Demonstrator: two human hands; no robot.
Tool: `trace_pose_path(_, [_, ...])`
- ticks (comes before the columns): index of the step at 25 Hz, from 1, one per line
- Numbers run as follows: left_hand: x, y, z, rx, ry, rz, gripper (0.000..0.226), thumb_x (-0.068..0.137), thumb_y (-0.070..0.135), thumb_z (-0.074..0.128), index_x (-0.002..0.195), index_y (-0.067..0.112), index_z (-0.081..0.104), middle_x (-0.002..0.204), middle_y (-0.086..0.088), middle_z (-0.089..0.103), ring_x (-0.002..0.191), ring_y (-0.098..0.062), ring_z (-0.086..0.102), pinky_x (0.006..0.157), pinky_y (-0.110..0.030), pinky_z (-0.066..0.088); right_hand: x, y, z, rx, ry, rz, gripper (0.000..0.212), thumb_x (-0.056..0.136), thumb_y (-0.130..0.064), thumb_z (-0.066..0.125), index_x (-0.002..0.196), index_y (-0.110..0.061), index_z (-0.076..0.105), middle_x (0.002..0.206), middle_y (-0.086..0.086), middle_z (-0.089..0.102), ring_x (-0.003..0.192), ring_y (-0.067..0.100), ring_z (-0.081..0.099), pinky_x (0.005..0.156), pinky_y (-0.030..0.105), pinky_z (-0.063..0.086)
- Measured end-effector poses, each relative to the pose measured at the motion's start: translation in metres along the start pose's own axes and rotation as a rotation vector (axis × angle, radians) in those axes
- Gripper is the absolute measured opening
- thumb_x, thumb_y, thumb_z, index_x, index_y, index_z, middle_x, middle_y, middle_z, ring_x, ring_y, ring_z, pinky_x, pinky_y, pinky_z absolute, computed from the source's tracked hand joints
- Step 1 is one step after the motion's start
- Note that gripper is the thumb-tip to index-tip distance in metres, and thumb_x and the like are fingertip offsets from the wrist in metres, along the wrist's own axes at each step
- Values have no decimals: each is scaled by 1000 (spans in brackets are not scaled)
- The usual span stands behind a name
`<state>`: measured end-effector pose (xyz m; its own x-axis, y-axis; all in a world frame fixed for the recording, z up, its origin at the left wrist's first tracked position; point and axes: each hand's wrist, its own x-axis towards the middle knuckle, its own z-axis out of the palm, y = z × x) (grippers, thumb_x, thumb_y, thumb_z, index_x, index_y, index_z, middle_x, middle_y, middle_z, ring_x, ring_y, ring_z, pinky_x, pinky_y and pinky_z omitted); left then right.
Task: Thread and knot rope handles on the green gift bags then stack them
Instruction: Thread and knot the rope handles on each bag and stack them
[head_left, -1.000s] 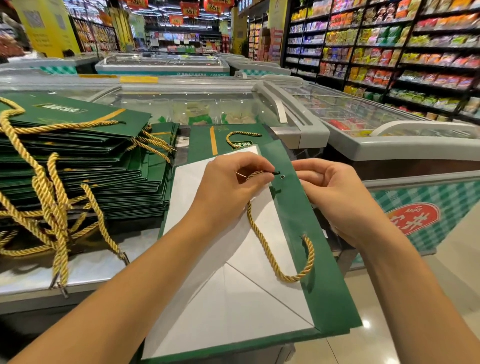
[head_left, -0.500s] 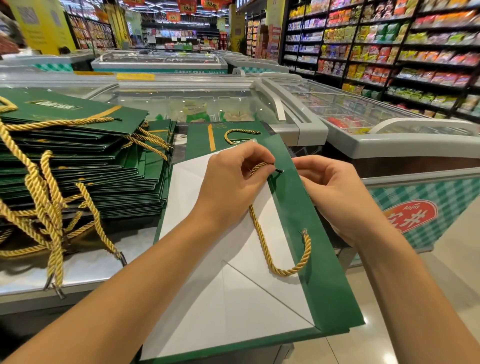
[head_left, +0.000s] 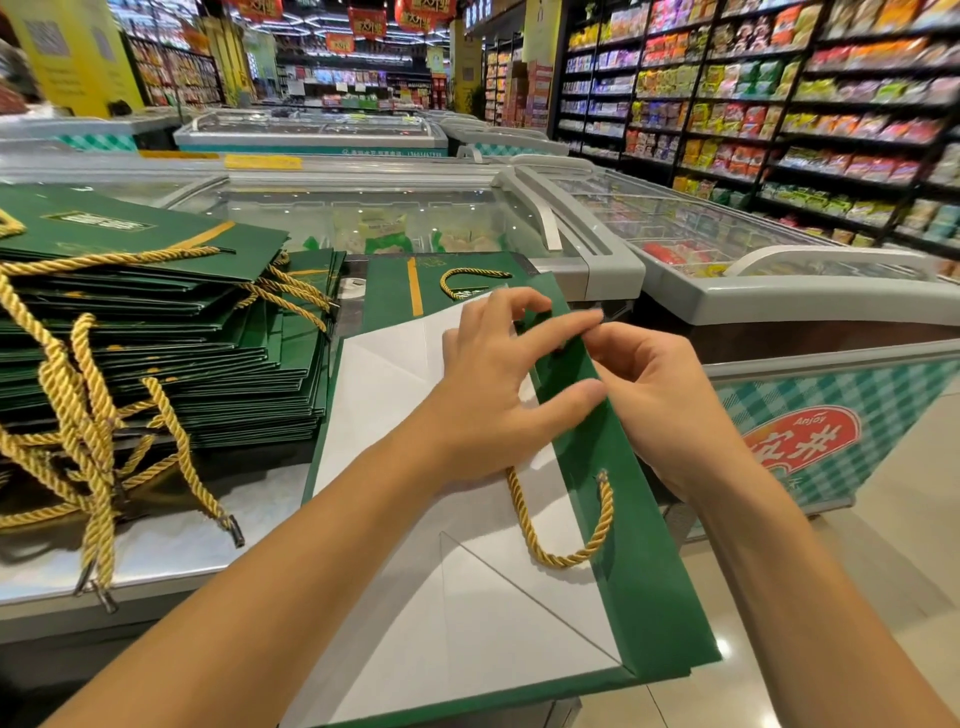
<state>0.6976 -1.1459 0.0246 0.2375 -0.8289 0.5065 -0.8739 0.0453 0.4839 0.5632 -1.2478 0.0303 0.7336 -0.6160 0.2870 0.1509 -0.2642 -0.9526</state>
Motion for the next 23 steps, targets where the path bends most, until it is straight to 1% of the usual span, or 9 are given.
trace_pose_path(2, [-1, 2, 0, -7, -48, -68, 50, 85, 67, 50, 133, 52, 49, 134, 13, 30, 134, -9, 21, 109, -36, 22, 0, 1, 0, -28, 2, 5, 16, 96, -9, 64, 108, -13, 73, 91, 6, 78, 84, 23, 77, 63, 28, 62])
trace_pose_path(4, [1, 0, -1, -98, -36, -98, 46, 80, 72, 52, 121, 51, 52, 127, 12, 34, 130, -12, 30, 108, -38, 31, 1, 3, 1, -97, 23, 4, 17, 96, -7, 65, 109, -13, 74, 90, 5, 78, 84, 22, 76, 63, 28, 61])
trace_pose_path(7, [3, -2, -3, -220, -4, -112, 48, 75, 76, 50, 107, 40, 55, 117, 7, 45, 116, -9, 47, 92, -20, 41, 3, 8, 3, -280, 74, -34, 17, 96, -6, 66, 107, -16, 76, 88, -2, 77, 85, 14, 75, 71, 31, 63])
trace_pose_path(10, [4, -2, 1, -246, 53, -129, 30, 80, 58, 59, 96, 33, 55, 108, 7, 50, 103, -7, 53, 82, -17, 46, 3, 11, 5, -398, 103, -96, 14, 96, -12, 67, 102, -21, 76, 86, -10, 75, 86, 5, 72, 76, 28, 62])
trace_pose_path(12, [4, -2, 3, -287, 56, -137, 18, 81, 44, 61, 92, 32, 54, 104, 8, 50, 98, -7, 54, 79, -15, 46, 4, 13, 7, -438, 117, -117, 11, 96, -15, 67, 101, -19, 76, 84, -8, 75, 82, 6, 72, 74, 26, 61])
trace_pose_path(15, [4, -2, 3, -313, 64, -123, 22, 77, 44, 59, 93, 30, 54, 103, 9, 49, 95, -6, 53, 78, -13, 44, 5, 12, 8, -335, 152, -68, 11, 100, -10, 62, 101, -13, 72, 77, 1, 75, 70, 13, 72, 61, 23, 58])
trace_pose_path(17, [3, -3, 2, -310, 83, -117, 25, 75, 47, 57, 93, 30, 54, 103, 7, 50, 97, -9, 52, 80, -15, 45, 5, 10, 4, -98, 212, -2, 11, 103, -7, 55, 105, -6, 66, 79, 7, 75, 62, 17, 71, 57, 23, 58])
trace_pose_path(19, [3, -4, 2, -303, 83, -129, 19, 77, 39, 57, 94, 30, 54, 104, 6, 50, 99, -12, 52, 83, -17, 46, 5, 9, 1, 70, 282, 6, 12, 105, -8, 51, 108, -4, 63, 81, 10, 73, 65, 22, 72, 58, 28, 60])
trace_pose_path(23, [4, -6, 4, -269, 49, -137, 18, 81, 37, 58, 97, 30, 55, 108, 6, 50, 103, -8, 51, 87, -17, 45, 4, 16, -1, -169, 379, -94, 13, 102, -20, 60, 105, -21, 73, 93, -7, 74, 89, 7, 71, 77, 22, 58])
